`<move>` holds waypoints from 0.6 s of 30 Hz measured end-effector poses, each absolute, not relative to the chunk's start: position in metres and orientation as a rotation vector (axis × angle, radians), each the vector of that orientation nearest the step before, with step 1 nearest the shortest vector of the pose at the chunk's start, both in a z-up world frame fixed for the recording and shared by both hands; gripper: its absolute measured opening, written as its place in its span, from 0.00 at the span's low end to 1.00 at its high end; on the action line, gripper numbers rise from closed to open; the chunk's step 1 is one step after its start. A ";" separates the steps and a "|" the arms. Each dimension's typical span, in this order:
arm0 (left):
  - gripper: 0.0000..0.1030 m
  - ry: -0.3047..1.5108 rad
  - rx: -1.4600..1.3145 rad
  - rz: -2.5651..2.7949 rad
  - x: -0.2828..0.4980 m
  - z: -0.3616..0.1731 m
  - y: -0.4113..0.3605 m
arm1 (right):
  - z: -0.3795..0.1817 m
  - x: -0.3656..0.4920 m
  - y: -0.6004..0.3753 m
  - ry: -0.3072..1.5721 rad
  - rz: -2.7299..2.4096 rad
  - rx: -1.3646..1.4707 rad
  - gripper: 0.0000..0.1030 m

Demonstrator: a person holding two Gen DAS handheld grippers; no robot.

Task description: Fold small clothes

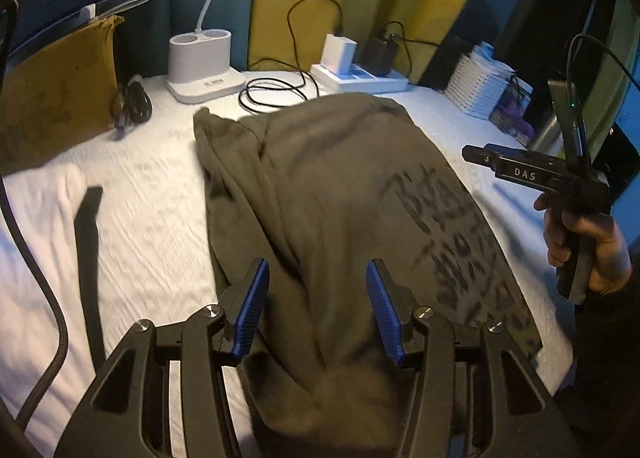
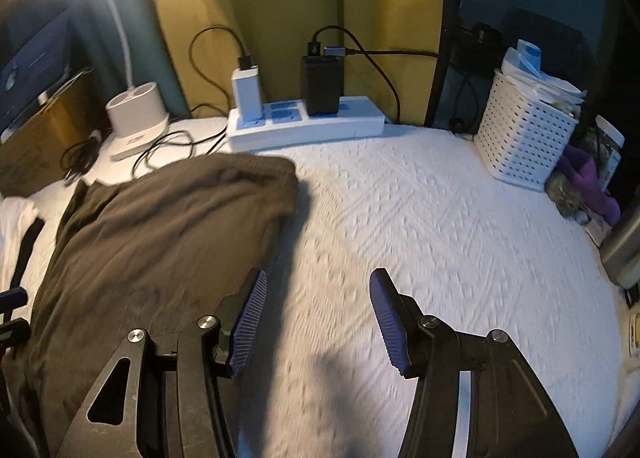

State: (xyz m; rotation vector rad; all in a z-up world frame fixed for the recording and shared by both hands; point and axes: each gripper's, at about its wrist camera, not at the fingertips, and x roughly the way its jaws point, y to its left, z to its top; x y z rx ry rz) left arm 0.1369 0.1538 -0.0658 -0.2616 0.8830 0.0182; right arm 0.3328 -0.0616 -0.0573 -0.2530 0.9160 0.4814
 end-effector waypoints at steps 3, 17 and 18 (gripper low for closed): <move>0.49 0.878 -0.263 0.013 0.127 -0.064 0.146 | -0.056 0.315 -0.069 0.917 0.494 -0.254 0.54; 0.49 0.901 -0.271 -0.039 0.093 -0.082 0.125 | -0.050 0.236 -0.102 0.927 0.593 -0.214 0.54; 0.49 0.900 -0.262 -0.040 0.090 -0.081 0.123 | -0.053 0.231 -0.106 0.935 0.596 -0.206 0.54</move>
